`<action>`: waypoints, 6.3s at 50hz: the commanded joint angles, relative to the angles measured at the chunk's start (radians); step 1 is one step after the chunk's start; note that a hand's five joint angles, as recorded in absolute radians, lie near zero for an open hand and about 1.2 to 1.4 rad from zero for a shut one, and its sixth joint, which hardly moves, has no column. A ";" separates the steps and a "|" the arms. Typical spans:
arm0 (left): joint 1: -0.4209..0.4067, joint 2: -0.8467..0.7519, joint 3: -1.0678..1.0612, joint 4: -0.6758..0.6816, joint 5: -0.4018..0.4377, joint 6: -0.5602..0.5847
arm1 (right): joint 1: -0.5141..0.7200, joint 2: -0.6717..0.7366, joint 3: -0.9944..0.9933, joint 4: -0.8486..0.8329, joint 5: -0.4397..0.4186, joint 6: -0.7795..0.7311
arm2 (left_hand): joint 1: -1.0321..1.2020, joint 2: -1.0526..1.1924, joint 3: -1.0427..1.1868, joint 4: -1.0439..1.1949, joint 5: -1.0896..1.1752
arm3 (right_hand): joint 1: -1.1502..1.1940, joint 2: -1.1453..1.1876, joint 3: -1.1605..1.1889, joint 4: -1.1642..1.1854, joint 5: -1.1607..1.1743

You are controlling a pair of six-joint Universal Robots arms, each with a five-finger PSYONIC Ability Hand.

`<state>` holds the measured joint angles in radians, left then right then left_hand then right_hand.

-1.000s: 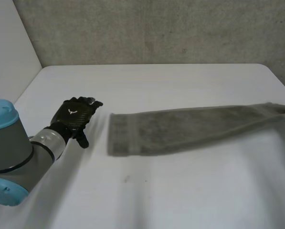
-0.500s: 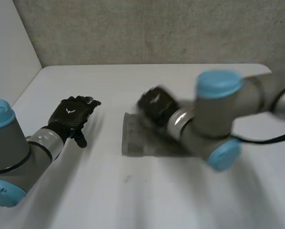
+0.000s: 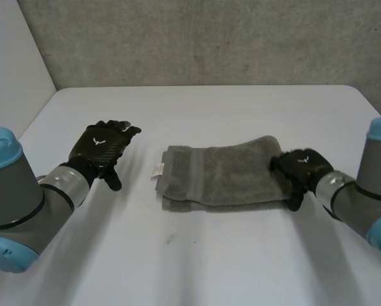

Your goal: Fold the towel.

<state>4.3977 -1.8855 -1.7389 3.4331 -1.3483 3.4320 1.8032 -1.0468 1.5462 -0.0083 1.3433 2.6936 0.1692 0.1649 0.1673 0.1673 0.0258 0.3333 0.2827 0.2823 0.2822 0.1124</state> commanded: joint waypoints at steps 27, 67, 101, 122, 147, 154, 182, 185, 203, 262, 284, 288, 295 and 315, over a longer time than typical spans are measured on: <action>-0.006 0.063 0.002 -0.009 -0.003 -0.073 | 0.456 0.304 -0.566 0.183 -0.090 -0.071 | 0.005 0.010 0.007 0.007 -0.026 | 1.000 1.051 1.051 1.051 1.046; -0.293 -0.437 0.477 -0.350 -0.331 -0.317 | 0.246 0.304 -0.472 0.188 -0.047 0.283 | 0.041 0.046 0.043 0.043 0.010 | -0.159 -0.108 -0.108 -0.108 -0.112; -0.113 0.332 0.298 -0.393 -0.322 -0.281 | 0.148 -0.398 -0.186 0.134 0.269 0.272 | 0.012 0.016 0.014 0.014 -0.019 | -0.159 -0.108 -0.108 -0.108 -0.112; -0.133 0.309 0.315 -0.379 -0.321 -0.287 | 0.120 -0.400 -0.184 0.116 0.246 0.272 | 0.006 0.010 0.008 0.008 -0.025 | -0.159 -0.108 -0.108 -0.108 -0.112; -0.130 0.278 0.306 -0.325 -0.250 -0.286 | 0.133 -0.400 -0.167 0.110 0.241 0.270 | 0.006 0.010 0.008 0.008 -0.025 | -0.159 -0.108 -0.108 -0.108 -0.112; -0.132 0.276 0.295 -0.324 -0.250 -0.286 | 0.136 -0.397 -0.158 0.108 0.232 0.270 | 0.006 0.010 0.008 0.008 -0.025 | -0.159 -0.108 -0.108 -0.108 -0.112; -0.133 0.263 0.269 -0.273 -0.249 -0.280 | 0.137 -0.398 -0.144 0.107 0.221 0.270 | 0.006 0.010 0.008 0.008 -0.025 | -0.159 -0.108 -0.108 -0.108 -0.112; -0.133 0.261 0.269 -0.273 -0.249 -0.278 | 0.136 -0.398 -0.144 0.107 0.220 0.269 | 0.006 0.010 0.008 0.008 -0.025 | -0.159 -0.108 -0.108 -0.108 -0.112; -0.136 0.227 0.249 -0.285 -0.247 -0.278 | 0.143 -0.397 -0.121 0.145 0.136 0.083 | 0.071 0.075 0.072 0.072 0.039 | -0.159 -0.108 -0.108 -0.108 -0.112; -0.116 0.086 -0.254 -0.040 -0.170 -0.237 | 0.306 -0.059 0.065 0.093 -0.063 0.213 | 0.320 0.325 0.322 0.322 0.289 | 0.215 0.266 0.266 0.266 0.262; -0.193 0.039 -0.235 0.024 -0.157 -0.240 | 0.331 0.033 0.011 -0.107 0.016 0.196 | 0.220 0.225 0.222 0.222 0.189 | 1.063 1.114 1.114 1.114 1.109; -0.207 0.017 -0.214 0.032 -0.160 -0.241 | 0.324 0.017 -0.005 -0.105 0.020 0.201 | 0.220 0.225 0.222 0.222 0.189 | 1.063 1.114 1.114 1.114 1.109; -0.227 -0.049 -0.148 0.040 -0.172 -0.251 | 0.314 -0.146 -0.018 -0.105 0.054 0.213 | 0.223 0.228 0.225 0.225 0.192 | 1.063 1.114 1.114 1.114 1.109; -0.257 -0.239 0.107 0.074 -0.428 -0.324 | 0.222 -0.329 0.040 -0.096 0.056 0.180 | 0.364 0.369 0.366 0.366 0.333 | 1.063 1.114 1.114 1.114 1.109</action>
<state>4.1392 -2.0713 -1.7054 3.5064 -1.6476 3.1026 2.0493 -1.3570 1.5810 -0.0982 1.4011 2.8903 0.4540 0.4543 0.4543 0.4553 0.2807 1.3868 1.2133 1.2138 1.2119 1.0337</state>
